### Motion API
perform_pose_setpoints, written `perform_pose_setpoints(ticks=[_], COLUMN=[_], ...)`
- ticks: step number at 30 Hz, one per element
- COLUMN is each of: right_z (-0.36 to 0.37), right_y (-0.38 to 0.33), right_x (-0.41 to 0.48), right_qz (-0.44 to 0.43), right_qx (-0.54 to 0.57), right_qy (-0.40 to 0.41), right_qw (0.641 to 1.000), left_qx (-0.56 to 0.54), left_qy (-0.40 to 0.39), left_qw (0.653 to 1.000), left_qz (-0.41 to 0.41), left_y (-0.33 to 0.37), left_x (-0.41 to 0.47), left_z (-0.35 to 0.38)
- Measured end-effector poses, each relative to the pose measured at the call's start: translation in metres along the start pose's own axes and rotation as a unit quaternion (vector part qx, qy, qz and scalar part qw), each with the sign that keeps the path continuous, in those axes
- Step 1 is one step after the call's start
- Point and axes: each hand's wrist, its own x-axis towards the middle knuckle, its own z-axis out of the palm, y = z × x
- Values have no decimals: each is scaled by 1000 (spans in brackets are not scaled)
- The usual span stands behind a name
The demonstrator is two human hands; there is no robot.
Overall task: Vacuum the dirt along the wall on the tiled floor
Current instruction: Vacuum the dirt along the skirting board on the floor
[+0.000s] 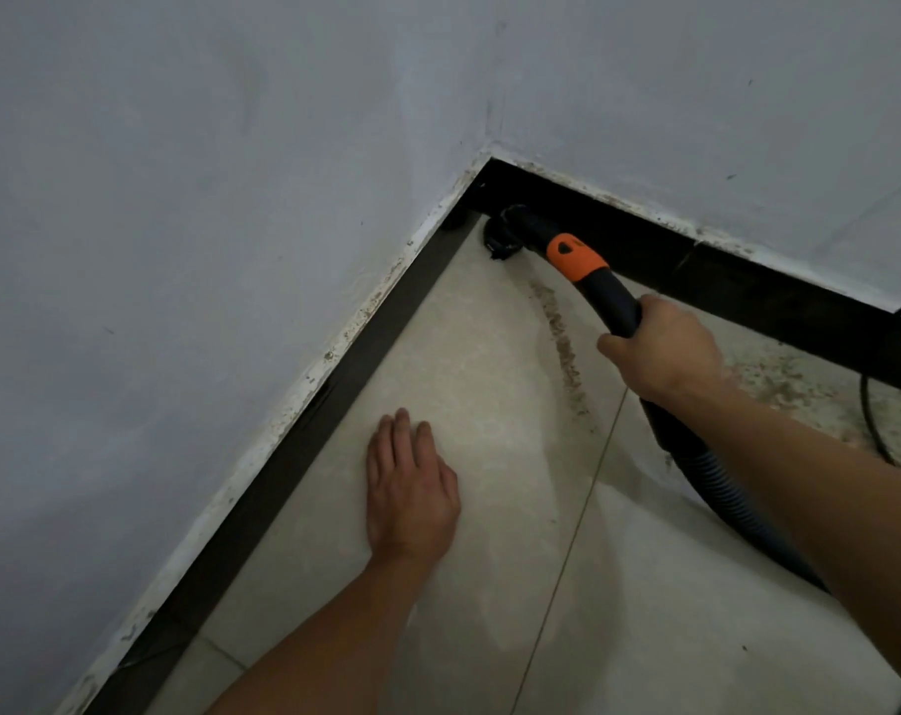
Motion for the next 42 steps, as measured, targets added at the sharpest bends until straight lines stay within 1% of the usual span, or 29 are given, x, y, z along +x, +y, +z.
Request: perform_pose_setpoints(ticks=[3,8,10,13,16,19,23,26,29,32,34,36,40,42], right_z=[-10,-28,-28,-22,-13,-7,-20,-42,-57,-69,-70,-63,-49,-49], right_y=[5,55,53,23,-11,-19,9,41,67,73,70,64,45,44], right_x=[0,-30,-30,-16,1,6,0,-13,-34,-49,-52,-54,-55,-53], right_qz=[-4,11,-15,-61,-69,-55,-28,13,72,121,134,137,97,101], right_qx=[-36,-98,-128,-151,-118,-87,-65,-46,34,139,164,163,169,168], right_qy=[10,19,35,45,29,14,0,-24,-62,-124,-126,-108,-135,-118], right_qw=[999,995,991,986,990,995,997,999,995,975,969,971,972,973], left_qx=[-1,8,14,17,16,19,12,15,14,5,1,-5,-18,-21], left_qy=[6,1,-3,-2,3,4,10,9,9,13,17,26,38,45], left_qw=[1000,1000,1000,1000,1000,1000,1000,1000,1000,1000,1000,1000,999,999], left_qz=[1,0,0,3,5,2,5,2,3,8,8,7,12,13], left_y=[-2,0,1,0,0,-1,-1,-1,-2,-3,-3,-3,-2,-3], left_x=[0,0,0,-1,0,1,0,2,1,-1,-1,-1,-2,-2], left_z=[0,-1,0,1,0,1,2,2,2,2,2,2,3,4])
